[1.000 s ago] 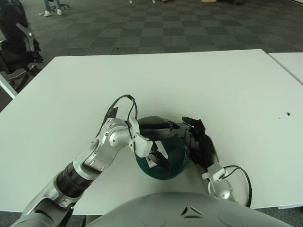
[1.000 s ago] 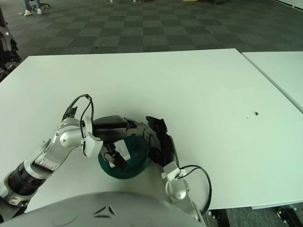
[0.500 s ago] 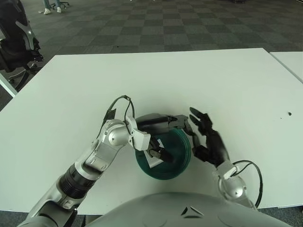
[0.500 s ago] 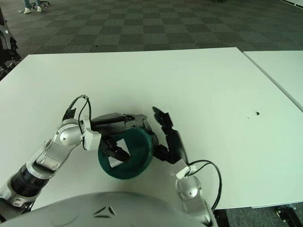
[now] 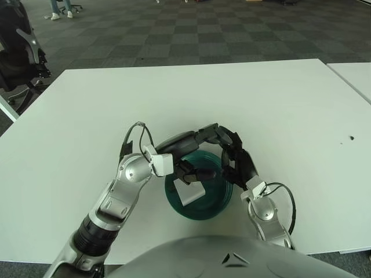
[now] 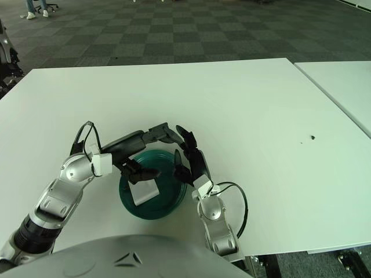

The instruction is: Put the charger into the plate.

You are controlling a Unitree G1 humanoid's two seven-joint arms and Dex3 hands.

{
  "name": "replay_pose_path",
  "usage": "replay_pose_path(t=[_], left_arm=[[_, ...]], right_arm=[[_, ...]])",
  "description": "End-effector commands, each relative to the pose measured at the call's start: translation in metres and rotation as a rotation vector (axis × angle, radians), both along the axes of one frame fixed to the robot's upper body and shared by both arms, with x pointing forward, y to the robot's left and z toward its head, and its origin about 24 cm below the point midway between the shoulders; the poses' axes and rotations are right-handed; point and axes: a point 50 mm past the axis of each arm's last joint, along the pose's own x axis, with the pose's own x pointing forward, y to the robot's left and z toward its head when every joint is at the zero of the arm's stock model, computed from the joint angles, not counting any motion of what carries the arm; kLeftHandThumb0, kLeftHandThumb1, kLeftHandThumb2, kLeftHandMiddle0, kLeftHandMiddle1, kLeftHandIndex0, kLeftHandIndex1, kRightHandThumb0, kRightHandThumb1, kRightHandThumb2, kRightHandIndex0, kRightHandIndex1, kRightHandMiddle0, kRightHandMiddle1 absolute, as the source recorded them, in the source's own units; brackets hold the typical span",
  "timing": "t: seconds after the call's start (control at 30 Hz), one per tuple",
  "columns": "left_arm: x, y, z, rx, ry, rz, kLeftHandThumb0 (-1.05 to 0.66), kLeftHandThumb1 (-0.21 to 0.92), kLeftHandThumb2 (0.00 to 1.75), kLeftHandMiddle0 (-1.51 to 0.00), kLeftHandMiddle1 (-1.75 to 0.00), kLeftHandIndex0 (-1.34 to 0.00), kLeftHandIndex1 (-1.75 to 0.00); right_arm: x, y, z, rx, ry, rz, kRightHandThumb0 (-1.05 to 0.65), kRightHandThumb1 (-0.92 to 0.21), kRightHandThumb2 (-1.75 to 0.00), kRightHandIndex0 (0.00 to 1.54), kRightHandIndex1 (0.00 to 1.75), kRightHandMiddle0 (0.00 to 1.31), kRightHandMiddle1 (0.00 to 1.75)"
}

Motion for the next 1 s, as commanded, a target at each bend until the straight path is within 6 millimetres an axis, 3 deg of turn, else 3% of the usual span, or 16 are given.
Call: replay_pose_path(t=[0.0,0.13,0.47,0.97], left_arm=[[0.012,0.023,-0.015,-0.272,0.164,0.275,-1.05,0.92,0.91,-0.33,-0.19,0.0,-0.71],[0.006,0.035,-0.021,-0.469,0.225,0.48,-1.03,0.92,0.9,-0.34,-0.12,0.0,-0.73],[-0.009,0.059,-0.039,-0.601,0.282,0.777,-0.97,0.92,0.98,-0.28,-0.04,0.0,-0.65],[-0.033,0.073,-0.05,-0.665,0.347,0.95,-0.94,0.92,0.98,-0.15,0.0,0.0,-0.38]], right_arm=[[-0.035,-0.037,-0.076,0.038,0.376,-0.146,-0.81,-0.92,-1.03,0.3,0.01,0.0,0.34],[-0.026,-0.03,-0.076,0.075,0.429,-0.185,-0.79,-0.92,-0.99,0.21,0.0,0.0,0.33],[-0.014,-0.024,-0.064,0.098,0.413,-0.194,-0.77,-0.92,-0.93,0.08,0.0,0.0,0.25],[-0.021,-0.024,-0.057,0.089,0.419,-0.194,-0.77,-0.92,-0.91,0.05,0.0,0.0,0.25]])
